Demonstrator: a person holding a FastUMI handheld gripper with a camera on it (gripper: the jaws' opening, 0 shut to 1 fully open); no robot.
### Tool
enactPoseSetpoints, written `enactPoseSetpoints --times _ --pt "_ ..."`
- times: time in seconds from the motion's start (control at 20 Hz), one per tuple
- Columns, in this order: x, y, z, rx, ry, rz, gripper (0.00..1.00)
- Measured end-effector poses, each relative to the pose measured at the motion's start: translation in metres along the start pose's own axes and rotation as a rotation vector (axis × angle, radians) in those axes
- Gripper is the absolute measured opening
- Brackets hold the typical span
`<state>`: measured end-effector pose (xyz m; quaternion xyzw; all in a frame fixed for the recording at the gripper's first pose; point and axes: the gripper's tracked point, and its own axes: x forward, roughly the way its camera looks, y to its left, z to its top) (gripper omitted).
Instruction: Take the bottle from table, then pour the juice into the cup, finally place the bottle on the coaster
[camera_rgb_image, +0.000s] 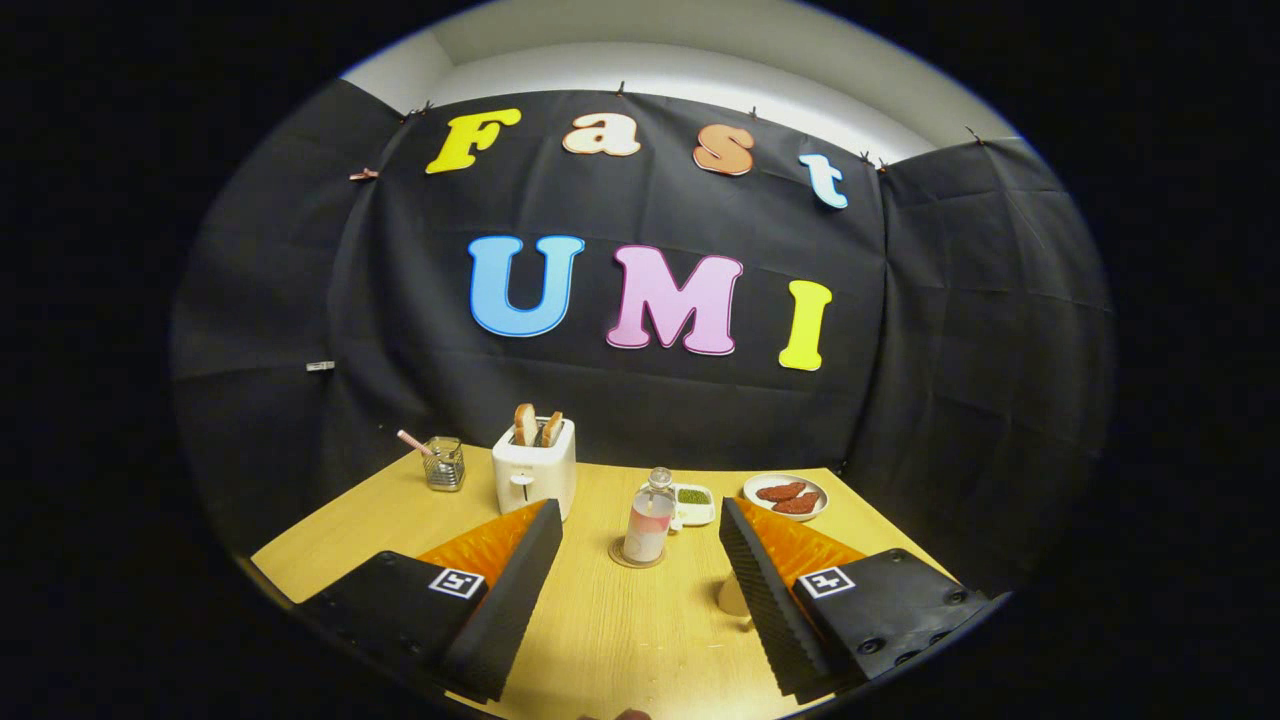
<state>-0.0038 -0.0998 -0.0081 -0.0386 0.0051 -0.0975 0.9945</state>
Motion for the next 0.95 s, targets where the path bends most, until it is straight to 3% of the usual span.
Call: enactPoseSetpoints --times 0.5,0.95 --pt "-0.082 -0.036 0.042 0.01 -0.048 0.183 0.97" --pt "-0.078 -0.028 0.058 0.018 -0.096 0.103 0.97"
